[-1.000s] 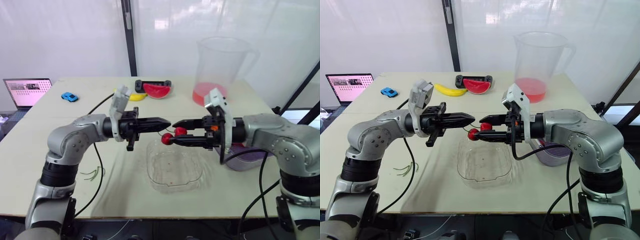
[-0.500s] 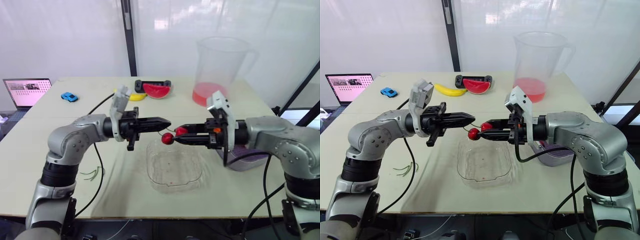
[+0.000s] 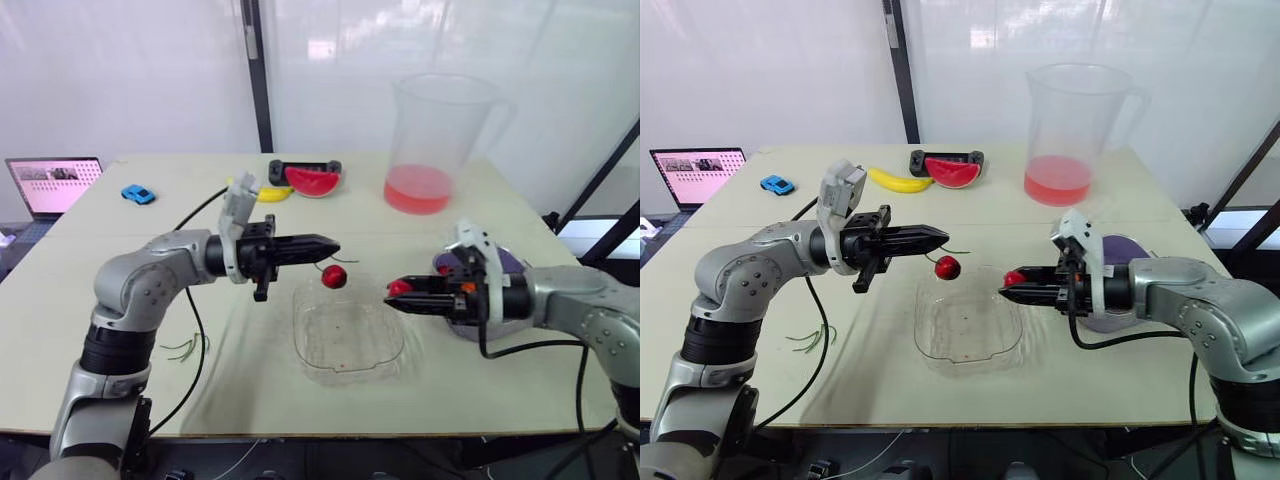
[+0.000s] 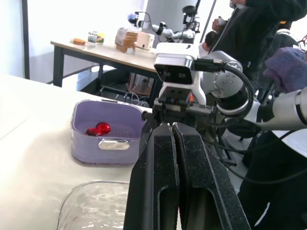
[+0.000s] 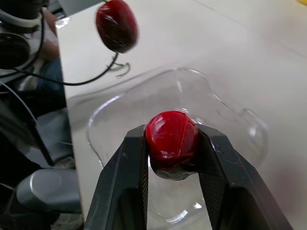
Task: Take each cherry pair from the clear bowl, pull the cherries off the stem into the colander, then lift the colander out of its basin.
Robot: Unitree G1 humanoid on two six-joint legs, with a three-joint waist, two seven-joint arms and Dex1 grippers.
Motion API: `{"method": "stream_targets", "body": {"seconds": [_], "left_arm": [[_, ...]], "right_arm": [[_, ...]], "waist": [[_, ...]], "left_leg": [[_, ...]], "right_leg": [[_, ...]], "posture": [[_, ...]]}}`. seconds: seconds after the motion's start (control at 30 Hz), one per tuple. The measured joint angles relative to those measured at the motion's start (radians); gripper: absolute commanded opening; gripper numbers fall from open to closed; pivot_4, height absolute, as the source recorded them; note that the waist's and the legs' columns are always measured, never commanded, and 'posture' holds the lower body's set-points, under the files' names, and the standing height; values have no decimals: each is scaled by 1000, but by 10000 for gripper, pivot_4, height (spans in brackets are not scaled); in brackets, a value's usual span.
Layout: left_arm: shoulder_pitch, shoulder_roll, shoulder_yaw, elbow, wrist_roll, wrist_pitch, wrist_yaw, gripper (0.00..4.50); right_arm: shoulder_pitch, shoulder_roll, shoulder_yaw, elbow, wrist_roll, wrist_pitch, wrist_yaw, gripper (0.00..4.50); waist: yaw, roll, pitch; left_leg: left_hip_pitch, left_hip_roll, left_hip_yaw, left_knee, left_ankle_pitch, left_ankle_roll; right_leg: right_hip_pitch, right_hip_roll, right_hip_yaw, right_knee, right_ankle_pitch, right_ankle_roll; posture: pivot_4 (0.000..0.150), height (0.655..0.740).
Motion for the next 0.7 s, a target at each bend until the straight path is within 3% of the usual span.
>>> {"method": "stream_targets", "body": {"seconds": [0.13, 0.33, 0.53, 0.63, 0.7], "left_arm": [[1, -7, 0, 2, 4, -24, 1, 0], [21, -20, 10, 20, 27, -87, 14, 0], [32, -27, 20, 18, 40, -114, 27, 0], [51, -25, 21, 16, 48, -116, 33, 0], [59, -24, 21, 15, 48, -116, 33, 0]], "right_arm": [[-16, -94, -5, 93, -81, -64, 6, 14435], [-48, -252, 109, 333, -358, -274, 36, 14435], [-32, -255, 234, 438, -523, -385, 80, 14435], [-26, -256, 250, 465, -561, -397, 108, 22887], [-26, -265, 248, 473, -570, -399, 127, 32541]], "waist": [[2, 0, 0], [1, 0, 0], [-1, 0, 0], [1, 0, 0], [1, 0, 0]], "left_leg": [[0, 0, 1, 0, 0, 0], [0, 0, 2, 0, 0, 0], [0, 0, 1, 0, 0, 0], [0, 0, 1, 0, 0, 0], [0, 0, 1, 0, 0, 0]], "right_leg": [[0, 0, 0, 0, 0, 0], [0, 0, 0, -1, 0, 0], [0, 0, 0, -1, 0, 0], [0, 0, 1, -1, 0, 0], [0, 0, 0, -1, 0, 0]], "posture": [[1500, 7400], [1500, 7400], [1500, 7400], [1500, 7400], [1500, 7400]]}}
